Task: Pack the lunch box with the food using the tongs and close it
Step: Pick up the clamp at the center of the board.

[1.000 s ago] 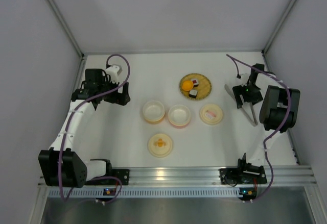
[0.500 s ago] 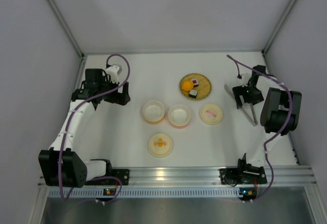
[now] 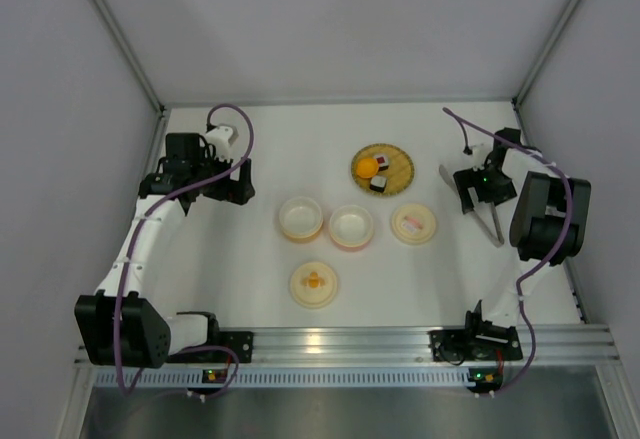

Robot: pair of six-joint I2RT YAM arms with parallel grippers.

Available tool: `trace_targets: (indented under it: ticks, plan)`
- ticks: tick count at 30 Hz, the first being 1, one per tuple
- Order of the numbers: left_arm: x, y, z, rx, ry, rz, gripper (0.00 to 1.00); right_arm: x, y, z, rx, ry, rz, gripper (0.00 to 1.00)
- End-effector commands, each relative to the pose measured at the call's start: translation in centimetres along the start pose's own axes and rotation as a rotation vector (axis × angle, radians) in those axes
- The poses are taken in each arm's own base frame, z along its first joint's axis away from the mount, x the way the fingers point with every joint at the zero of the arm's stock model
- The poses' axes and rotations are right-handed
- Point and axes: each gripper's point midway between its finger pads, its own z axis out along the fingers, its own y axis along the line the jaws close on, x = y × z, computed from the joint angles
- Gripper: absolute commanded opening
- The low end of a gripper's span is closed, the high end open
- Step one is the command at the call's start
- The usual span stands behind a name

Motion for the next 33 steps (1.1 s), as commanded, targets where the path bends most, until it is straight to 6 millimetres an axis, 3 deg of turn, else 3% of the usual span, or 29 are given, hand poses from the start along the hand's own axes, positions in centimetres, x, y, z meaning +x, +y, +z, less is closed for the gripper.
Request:
trace_targets:
  ticks: [1,14,20,25,31,33]
  plan:
    - [-2.6,-0.4,-1.1,0.012,-0.082,0.012,0.98,2.6,0.9,1.4,-0.061,0.067,0.0,0.95]
    - [-2.6,-0.5,-0.9,0.02,-0.081,0.004,0.98,3.4,-0.2,0.9,-0.016,0.074,-0.002,0.87]
    - [-2.7,-0.5,-0.8,0.025,-0.082,0.001,0.98,3.3,0.2,0.9,-0.033,0.061,0.011,0.65]
    - [-2.9,-0.5,-1.1,0.018,-0.085,0.006,0.98,0.9,1.0,-3.2,-0.069,-0.025,0.016,0.53]
    - [-3.5,-0.6,-1.6,0.021,-0.099,0.005,0.98,-1.8,0.9,-8.5,-0.067,-0.111,0.001,0.52]
    - [-3.5,-0.7,-1.6,0.026,-0.099,0.003,0.98,-1.7,1.3,-9.3,-0.089,-0.094,0.002,0.52]
